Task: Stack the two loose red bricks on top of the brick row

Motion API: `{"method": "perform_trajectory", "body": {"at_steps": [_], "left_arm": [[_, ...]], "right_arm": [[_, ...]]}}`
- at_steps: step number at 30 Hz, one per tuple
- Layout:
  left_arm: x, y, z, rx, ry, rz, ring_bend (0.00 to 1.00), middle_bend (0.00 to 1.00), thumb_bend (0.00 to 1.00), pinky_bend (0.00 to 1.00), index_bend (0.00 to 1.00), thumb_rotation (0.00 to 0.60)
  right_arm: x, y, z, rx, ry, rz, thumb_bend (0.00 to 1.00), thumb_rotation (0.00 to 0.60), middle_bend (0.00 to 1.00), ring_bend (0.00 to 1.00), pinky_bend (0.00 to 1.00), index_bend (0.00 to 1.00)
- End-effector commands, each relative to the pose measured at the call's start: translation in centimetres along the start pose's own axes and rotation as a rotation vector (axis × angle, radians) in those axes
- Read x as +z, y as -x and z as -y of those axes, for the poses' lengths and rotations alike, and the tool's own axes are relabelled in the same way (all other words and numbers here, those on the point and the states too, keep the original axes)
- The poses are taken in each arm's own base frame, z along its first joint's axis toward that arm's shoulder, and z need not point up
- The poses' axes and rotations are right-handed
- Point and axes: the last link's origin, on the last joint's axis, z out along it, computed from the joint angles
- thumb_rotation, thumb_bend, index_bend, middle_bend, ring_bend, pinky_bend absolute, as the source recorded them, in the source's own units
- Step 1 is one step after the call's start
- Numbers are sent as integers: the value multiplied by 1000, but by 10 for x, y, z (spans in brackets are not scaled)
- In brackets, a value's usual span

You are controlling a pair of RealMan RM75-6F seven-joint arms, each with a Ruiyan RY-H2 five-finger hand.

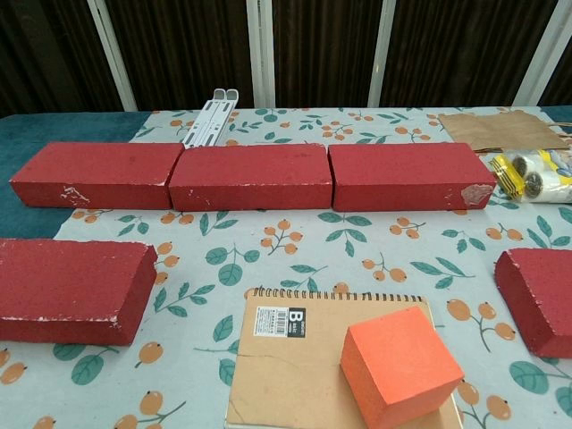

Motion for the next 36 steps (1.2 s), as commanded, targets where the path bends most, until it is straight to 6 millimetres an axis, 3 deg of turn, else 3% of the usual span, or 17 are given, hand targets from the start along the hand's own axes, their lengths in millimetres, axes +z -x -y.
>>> {"method": "perform_trajectory", "body": {"at_steps": [1,22,36], "left_arm": [[-2,-1,0,-3,-2,-4,0,0,0,73,21,600],[-1,-3,-4,-18,24,-35,0,0,0,74,20,600],[2,-1,-3,-26,28,-27,0,0,0,74,20,600]], "right_arm": [[0,0,0,0,-2,3,3,600,35,0,0,0],[-6,5,-3,10,-16,82,3,600,14,0,0,0],[0,38,15,-38,-89,311,3,600,0,0,0,0]]}}
